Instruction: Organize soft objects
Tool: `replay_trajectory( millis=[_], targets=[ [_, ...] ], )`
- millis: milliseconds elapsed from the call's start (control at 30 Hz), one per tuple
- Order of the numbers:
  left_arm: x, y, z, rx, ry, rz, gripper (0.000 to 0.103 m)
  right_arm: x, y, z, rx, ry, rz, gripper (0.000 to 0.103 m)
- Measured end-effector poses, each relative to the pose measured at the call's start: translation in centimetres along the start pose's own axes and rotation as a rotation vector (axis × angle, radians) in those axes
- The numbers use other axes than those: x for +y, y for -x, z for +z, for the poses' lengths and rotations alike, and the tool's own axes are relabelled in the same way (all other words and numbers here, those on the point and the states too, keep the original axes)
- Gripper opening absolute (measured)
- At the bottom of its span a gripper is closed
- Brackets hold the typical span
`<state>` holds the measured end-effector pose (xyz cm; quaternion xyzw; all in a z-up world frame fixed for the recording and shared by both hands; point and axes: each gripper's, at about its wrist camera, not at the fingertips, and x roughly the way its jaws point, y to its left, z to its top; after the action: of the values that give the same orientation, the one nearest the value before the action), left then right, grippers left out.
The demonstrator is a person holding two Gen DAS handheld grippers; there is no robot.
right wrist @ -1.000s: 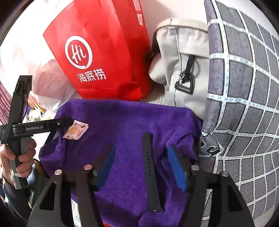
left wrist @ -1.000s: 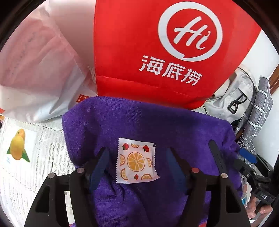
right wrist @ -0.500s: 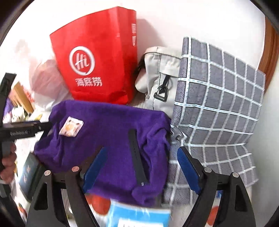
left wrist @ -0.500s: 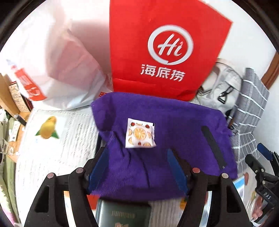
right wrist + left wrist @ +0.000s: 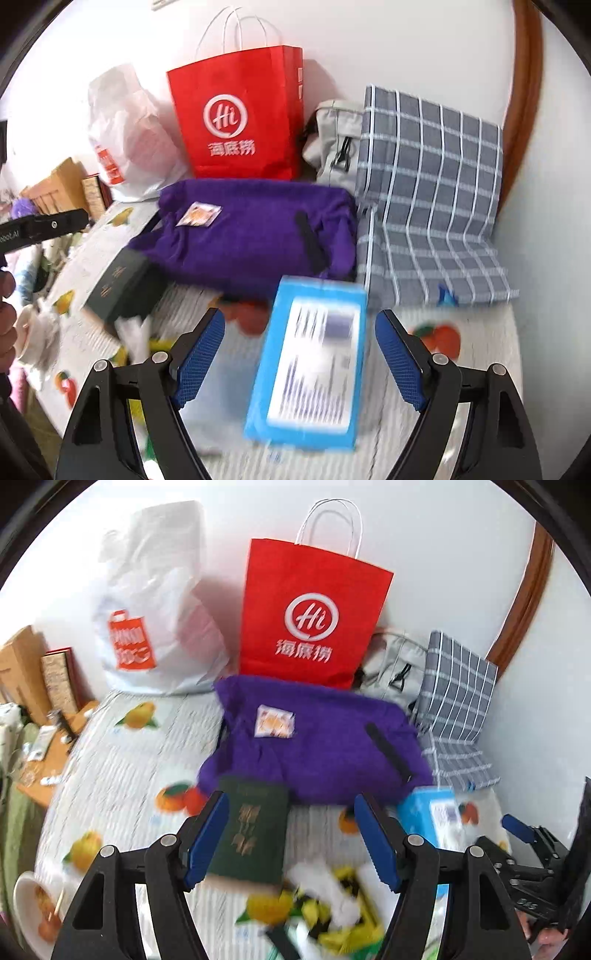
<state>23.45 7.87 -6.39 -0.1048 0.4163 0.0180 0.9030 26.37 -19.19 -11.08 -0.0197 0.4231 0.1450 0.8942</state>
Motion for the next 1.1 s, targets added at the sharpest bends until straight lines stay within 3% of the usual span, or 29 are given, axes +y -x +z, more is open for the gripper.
replay_trajectory(
  millis=[133,233,533,733,967,1100],
  targets=[
    [0.6,1.5,-3.2,0.039,0.017,-0.024,0.069,0.1,2.5,-3.5,-0.011,-0.028,0.046,0.083],
    [0.9,2.5,-5.4,0.040,0.027,-0.022,0.069,0.4,4.2,-6.6,-0.007,-0.017,0.019,0.083],
    [1.2,4.0,-10.2,0.068,0.008,-0.004,0.069,0.3,5.3,-14.9,0.048,-0.031,0.027,0.083],
    [2.0,4.2,-12.4,0.075,0.030,0.012,0.069,1.2,5.0,-18.0,0.074,-0.011,0.049,0.083],
    [2.3,3.4,-13.9,0.102,0.025,0.007,0.069,1.7,2.4,-21.6,0.151,0.006,0.015,0.084],
    [1.9,2.1,-14.5,0.128,0.010,0.012,0.069,1.9,2.0,-22.3,0.108,0.012,-0.034,0.081]
  ],
)
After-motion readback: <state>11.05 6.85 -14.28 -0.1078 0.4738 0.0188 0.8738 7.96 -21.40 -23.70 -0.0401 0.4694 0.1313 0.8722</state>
